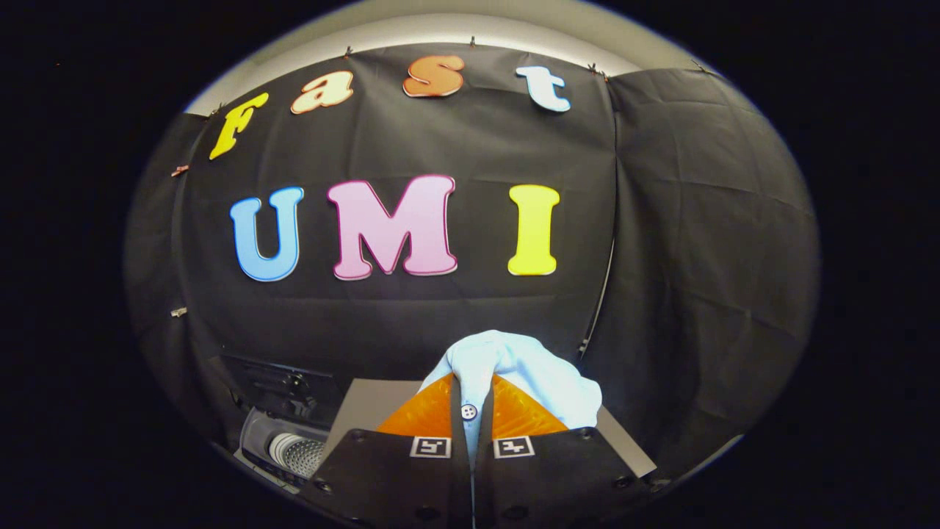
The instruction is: Put the clothes into the washing machine and then close the washing machine lid.
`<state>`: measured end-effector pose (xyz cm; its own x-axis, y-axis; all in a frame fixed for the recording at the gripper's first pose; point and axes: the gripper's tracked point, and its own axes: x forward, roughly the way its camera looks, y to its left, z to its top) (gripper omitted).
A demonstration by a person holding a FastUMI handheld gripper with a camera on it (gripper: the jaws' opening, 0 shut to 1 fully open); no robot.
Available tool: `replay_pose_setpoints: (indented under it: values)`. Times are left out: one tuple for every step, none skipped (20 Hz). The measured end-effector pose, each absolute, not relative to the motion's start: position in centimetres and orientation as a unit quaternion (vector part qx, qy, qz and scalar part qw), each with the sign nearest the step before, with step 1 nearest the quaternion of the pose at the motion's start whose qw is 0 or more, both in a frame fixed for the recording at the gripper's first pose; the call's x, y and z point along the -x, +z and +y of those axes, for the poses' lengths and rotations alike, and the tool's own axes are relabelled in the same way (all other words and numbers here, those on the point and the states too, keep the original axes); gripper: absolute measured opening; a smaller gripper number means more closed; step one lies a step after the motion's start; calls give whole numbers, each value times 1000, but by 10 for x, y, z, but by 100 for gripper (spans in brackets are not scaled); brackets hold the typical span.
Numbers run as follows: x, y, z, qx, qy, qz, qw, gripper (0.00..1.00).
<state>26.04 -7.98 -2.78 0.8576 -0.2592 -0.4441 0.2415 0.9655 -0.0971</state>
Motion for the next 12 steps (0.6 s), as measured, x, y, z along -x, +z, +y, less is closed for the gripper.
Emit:
replay_pose_setpoints:
  values:
    - [-260,-15,-71,18,-122,218,968,6]
    - [-261,-3,-61,16,-113,206,972,6]
    - [-263,9,-51,14,-103,190,976,6]
    - [-265,20,-40,11,-92,175,980,6]
    - [-266,30,-28,8,-81,161,984,6]
    - [-268,37,-15,3,-68,150,986,6]
    - [-270,45,-1,-1,-56,138,989,6]
    - [-272,50,14,-6,-41,129,991,6]
    - [-274,55,30,-11,-23,118,993,6]
    - [-275,59,46,-18,-6,109,994,6]
    - [-277,61,62,-26,12,100,995,6]
    - [-280,62,79,-34,30,94,995,6]
